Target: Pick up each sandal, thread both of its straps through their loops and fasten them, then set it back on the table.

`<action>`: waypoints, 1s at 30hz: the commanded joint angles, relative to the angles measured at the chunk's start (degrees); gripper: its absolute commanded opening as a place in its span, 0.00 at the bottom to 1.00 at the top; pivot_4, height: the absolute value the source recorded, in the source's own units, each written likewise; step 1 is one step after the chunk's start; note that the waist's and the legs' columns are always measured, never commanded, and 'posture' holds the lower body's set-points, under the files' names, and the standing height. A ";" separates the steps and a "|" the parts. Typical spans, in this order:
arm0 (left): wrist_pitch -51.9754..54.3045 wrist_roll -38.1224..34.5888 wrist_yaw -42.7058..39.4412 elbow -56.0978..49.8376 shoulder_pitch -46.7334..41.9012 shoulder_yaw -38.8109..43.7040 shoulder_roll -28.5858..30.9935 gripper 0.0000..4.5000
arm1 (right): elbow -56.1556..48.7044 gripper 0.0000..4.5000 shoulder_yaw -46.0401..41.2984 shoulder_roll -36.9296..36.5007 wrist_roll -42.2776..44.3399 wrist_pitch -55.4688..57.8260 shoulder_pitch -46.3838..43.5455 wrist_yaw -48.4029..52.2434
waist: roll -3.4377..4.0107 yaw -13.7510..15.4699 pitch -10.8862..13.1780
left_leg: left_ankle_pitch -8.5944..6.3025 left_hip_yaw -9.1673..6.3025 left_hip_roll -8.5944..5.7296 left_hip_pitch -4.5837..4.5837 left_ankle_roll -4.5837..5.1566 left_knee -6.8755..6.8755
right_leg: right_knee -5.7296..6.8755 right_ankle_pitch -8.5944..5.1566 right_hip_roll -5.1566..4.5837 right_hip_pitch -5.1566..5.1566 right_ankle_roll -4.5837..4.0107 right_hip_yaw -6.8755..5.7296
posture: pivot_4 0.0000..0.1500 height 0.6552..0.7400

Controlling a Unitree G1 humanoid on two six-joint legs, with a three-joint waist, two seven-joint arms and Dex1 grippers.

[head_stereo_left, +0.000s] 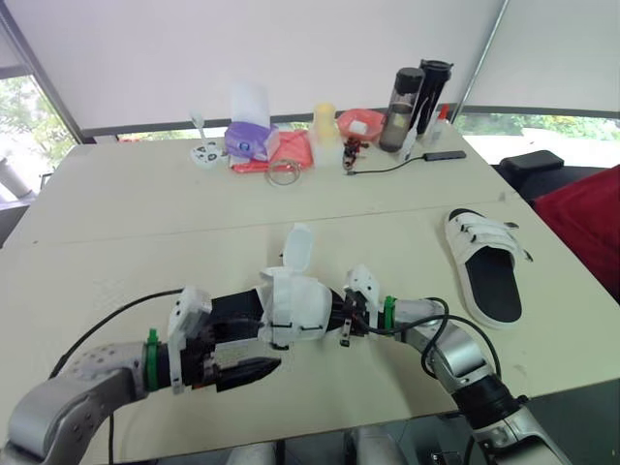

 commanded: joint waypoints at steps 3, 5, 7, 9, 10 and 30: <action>-5.79 5.36 -0.55 1.96 1.76 -3.50 -0.26 0.99 | 6.80 0.00 2.60 -0.56 -4.40 2.46 1.16 -0.82 | 0.00 -0.13 -0.05 | 0.00 0.01 0.00 -0.03 0.00 0.00 | -0.02 0.00 -0.01 -0.05 0.00 0.00 | 1.00 1.00; -6.84 6.57 -0.90 2.52 2.18 -4.91 -0.01 0.99 | 6.86 0.00 2.67 -0.59 -4.41 2.46 1.13 -0.77 | 0.02 -0.16 -0.06 | 0.00 0.06 0.01 -0.05 0.00 -0.02 | -0.02 0.01 -0.06 -0.13 -0.01 0.00 | 1.00 1.00; -7.14 7.50 -0.59 2.87 1.57 -6.34 -0.05 0.99 | 6.93 0.00 2.76 -0.66 -4.48 2.41 1.23 -0.70 | 0.02 -0.11 -0.06 | -0.01 0.06 0.02 -0.06 0.00 -0.04 | -0.02 0.01 -0.06 -0.19 -0.02 -0.01 | 1.00 1.00; -6.46 7.35 -0.43 3.50 0.93 -6.95 0.02 0.99 | 6.77 0.00 2.74 -0.71 -4.45 2.54 1.34 -0.72 | 0.03 -0.12 -0.05 | -0.01 0.06 0.03 -0.08 -0.01 -0.04 | -0.02 0.01 -0.06 -0.20 -0.01 -0.01 | 1.00 1.00; -6.59 7.59 -0.40 4.04 0.52 -7.29 -0.09 0.99 | 6.55 0.00 2.70 -0.77 -4.40 2.68 1.44 -0.76 | 0.03 -0.12 -0.06 | -0.02 0.06 0.03 -0.09 -0.01 -0.04 | -0.02 0.01 -0.06 -0.20 -0.01 -0.01 | 1.00 1.00; -12.01 13.41 0.51 14.03 -7.04 -10.92 -6.27 0.99 | 5.35 0.00 2.08 -0.78 -4.57 3.26 2.36 -1.50 | 0.59 0.20 -0.67 | -0.02 0.04 0.07 -0.34 0.00 -0.03 | -0.66 0.02 -0.08 -0.14 -0.03 -0.14 | 1.00 1.00</action>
